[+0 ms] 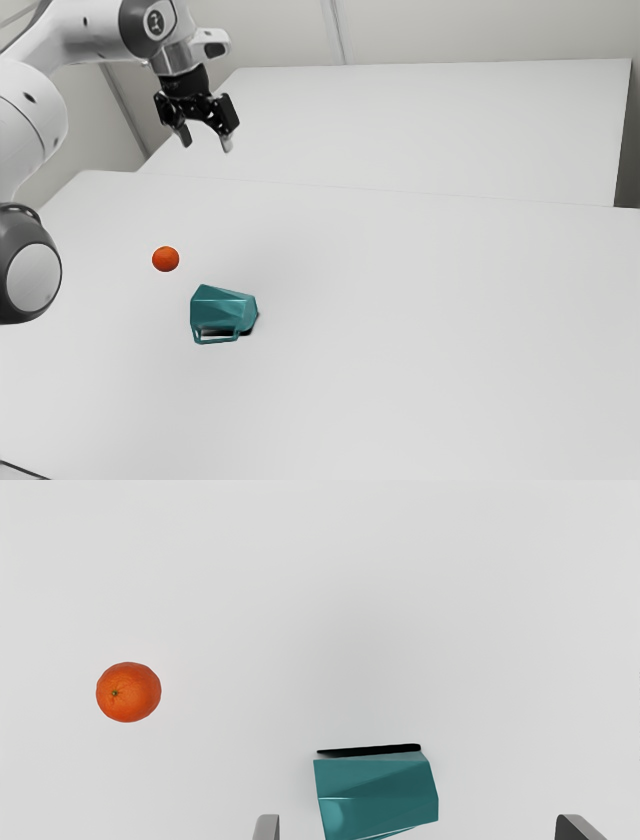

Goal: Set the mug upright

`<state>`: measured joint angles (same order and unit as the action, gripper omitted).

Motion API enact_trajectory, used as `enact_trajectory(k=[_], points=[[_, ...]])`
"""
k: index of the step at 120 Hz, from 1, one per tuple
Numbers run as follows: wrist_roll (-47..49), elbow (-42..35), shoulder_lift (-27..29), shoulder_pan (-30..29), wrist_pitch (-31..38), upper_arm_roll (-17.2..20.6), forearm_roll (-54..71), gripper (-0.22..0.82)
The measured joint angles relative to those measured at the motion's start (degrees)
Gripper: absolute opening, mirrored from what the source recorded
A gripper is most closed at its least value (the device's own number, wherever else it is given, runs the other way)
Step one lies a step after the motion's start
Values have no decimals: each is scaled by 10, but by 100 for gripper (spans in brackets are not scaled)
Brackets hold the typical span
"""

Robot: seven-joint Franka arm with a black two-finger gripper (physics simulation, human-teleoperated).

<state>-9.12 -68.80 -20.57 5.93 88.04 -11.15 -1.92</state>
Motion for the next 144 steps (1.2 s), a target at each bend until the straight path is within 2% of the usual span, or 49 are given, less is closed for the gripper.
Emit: enact_trajectory(k=[21,29,41,58,66,79,87,105,144], points=[[-8,-2,2,-1,-5,1,-2,60],[-10,-23,24,4,-17,0,6,60],[-9,-143,92,3,-15,0,-7,60],[-5,-312,200,0,26,-3,-22,60],[-5,-366,240,1,48,-9,-31,60],[-8,-440,282,4,77,-41,-59,60],[-13,-475,294,7,96,-67,-78,60],[-33,-535,308,10,135,-102,-120,60],[-112,-573,277,4,212,-117,-186,60]])
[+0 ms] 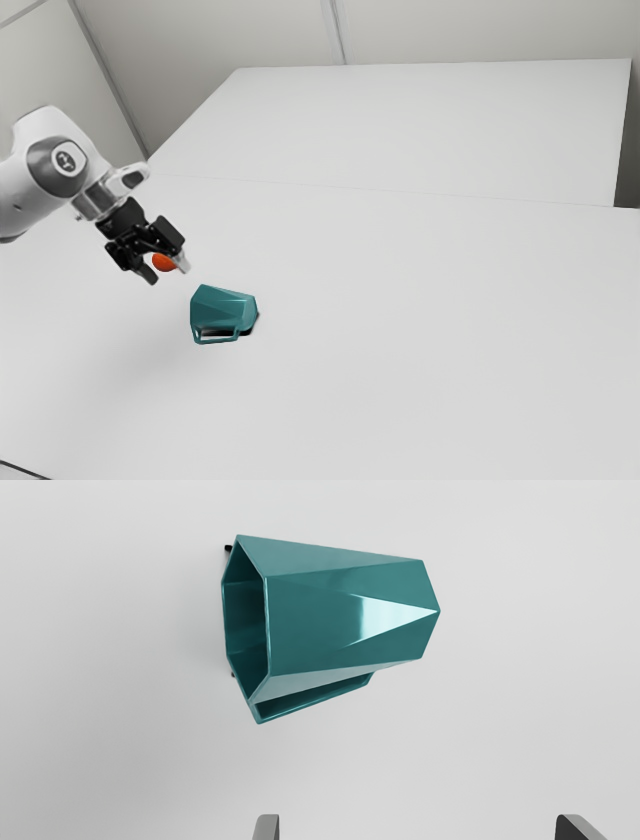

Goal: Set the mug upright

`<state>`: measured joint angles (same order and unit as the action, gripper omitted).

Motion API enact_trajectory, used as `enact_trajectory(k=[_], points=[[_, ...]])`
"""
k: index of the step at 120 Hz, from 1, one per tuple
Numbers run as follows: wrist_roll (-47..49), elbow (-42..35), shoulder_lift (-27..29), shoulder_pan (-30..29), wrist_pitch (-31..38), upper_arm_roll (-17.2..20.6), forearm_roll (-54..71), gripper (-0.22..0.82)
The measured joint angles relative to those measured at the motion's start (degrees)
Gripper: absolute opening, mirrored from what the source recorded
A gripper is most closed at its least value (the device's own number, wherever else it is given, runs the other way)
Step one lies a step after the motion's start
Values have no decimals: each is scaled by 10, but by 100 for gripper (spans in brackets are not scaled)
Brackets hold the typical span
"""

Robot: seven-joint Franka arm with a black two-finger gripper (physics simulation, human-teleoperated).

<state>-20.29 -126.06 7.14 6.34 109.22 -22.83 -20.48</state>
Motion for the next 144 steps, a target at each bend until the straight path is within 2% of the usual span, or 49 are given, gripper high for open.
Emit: enact_trajectory(k=[37,75,144], points=[[-101,-7,-34,-22,36,-9,-61,60],[-212,-3,-85,-75,47,-10,-139,60],[-358,1,-145,-105,12,-18,-270,60]])
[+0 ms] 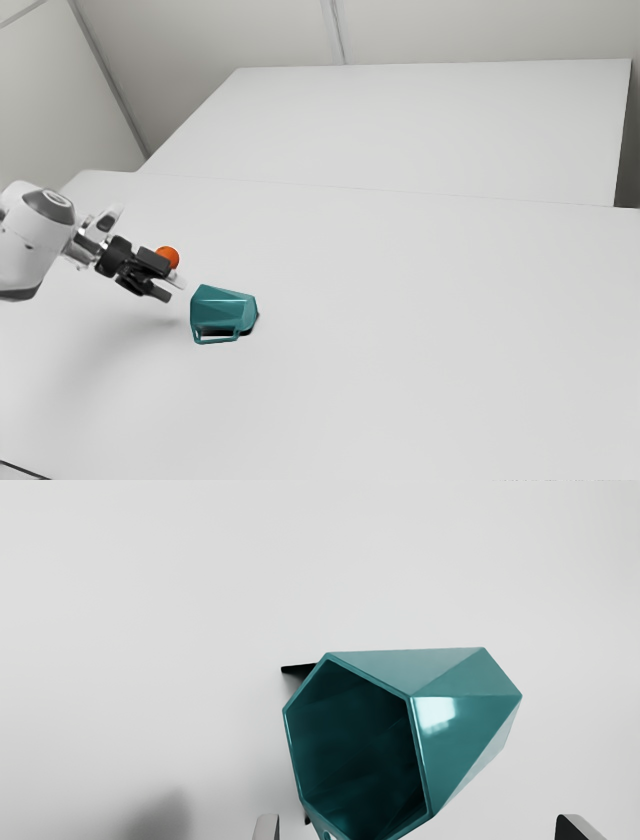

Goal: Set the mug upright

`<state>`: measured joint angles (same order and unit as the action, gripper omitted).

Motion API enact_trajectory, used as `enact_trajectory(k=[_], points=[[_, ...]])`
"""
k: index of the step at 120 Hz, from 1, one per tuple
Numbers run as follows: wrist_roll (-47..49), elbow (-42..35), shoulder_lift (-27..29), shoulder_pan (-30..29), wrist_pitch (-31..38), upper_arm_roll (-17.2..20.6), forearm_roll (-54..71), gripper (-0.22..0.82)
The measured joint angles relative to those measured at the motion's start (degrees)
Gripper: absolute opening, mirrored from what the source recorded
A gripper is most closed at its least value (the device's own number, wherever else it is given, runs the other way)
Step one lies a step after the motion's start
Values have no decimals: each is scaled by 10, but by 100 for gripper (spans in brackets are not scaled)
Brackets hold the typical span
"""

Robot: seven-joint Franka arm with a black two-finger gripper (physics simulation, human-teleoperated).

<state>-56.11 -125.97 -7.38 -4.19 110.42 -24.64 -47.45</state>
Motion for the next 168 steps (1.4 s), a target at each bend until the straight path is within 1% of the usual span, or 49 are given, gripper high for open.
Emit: enact_trajectory(k=[30,68,122,161,168], points=[[-43,2,-28,-5,-29,0,-53,60],[-80,2,-46,-4,-56,0,-102,60],[-107,-6,-54,6,-73,2,-149,60],[-106,-20,-54,10,-84,7,-168,60],[-105,-25,-54,10,-84,7,-171,59]])
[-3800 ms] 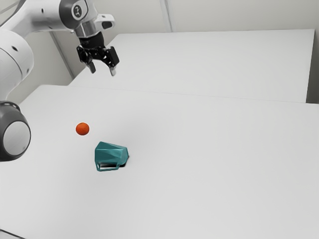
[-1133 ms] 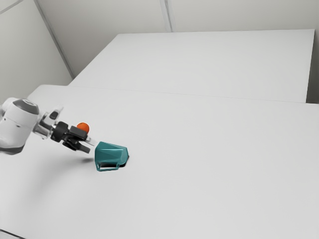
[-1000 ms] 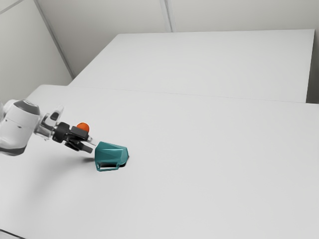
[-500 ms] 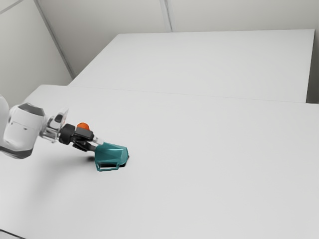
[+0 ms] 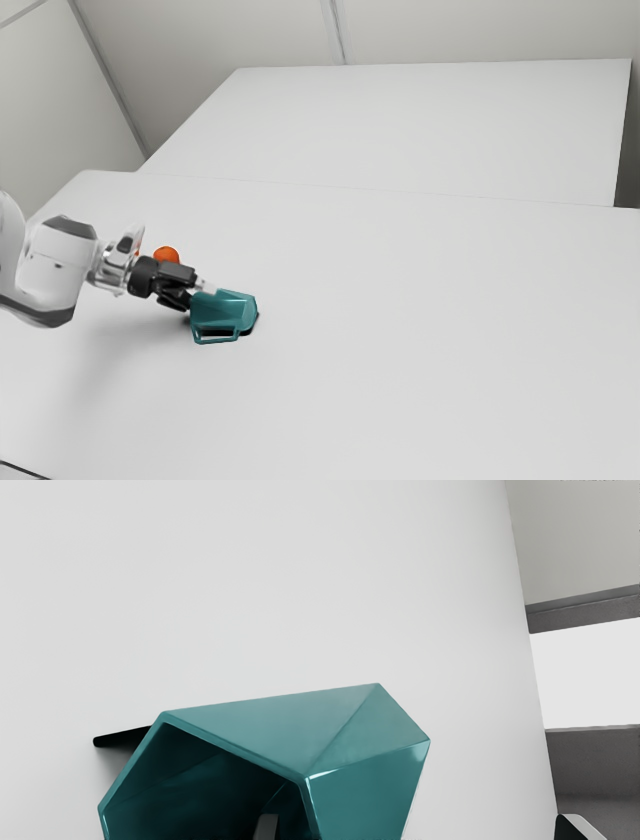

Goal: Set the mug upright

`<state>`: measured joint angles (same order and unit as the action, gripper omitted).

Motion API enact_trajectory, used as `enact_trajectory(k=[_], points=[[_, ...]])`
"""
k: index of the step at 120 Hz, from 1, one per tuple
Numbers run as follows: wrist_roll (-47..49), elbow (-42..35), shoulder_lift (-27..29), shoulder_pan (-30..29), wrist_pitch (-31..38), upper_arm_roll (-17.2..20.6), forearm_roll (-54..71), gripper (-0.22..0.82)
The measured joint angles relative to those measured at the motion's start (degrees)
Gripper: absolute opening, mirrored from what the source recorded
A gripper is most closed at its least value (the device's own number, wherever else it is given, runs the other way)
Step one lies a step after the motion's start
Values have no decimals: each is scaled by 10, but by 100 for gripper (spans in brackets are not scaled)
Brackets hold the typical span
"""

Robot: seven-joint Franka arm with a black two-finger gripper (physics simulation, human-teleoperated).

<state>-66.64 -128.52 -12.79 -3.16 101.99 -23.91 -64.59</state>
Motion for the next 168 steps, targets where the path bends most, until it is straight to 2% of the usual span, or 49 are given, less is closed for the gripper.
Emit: enact_trajectory(k=[18,97,127,152,168], points=[[2,-5,0,0,-1,0,-8,49],[9,-5,2,5,0,1,-16,-7],[10,0,12,13,2,3,-15,-15],[14,19,42,31,8,17,-11,-17],[30,48,77,49,39,60,36,-17]])
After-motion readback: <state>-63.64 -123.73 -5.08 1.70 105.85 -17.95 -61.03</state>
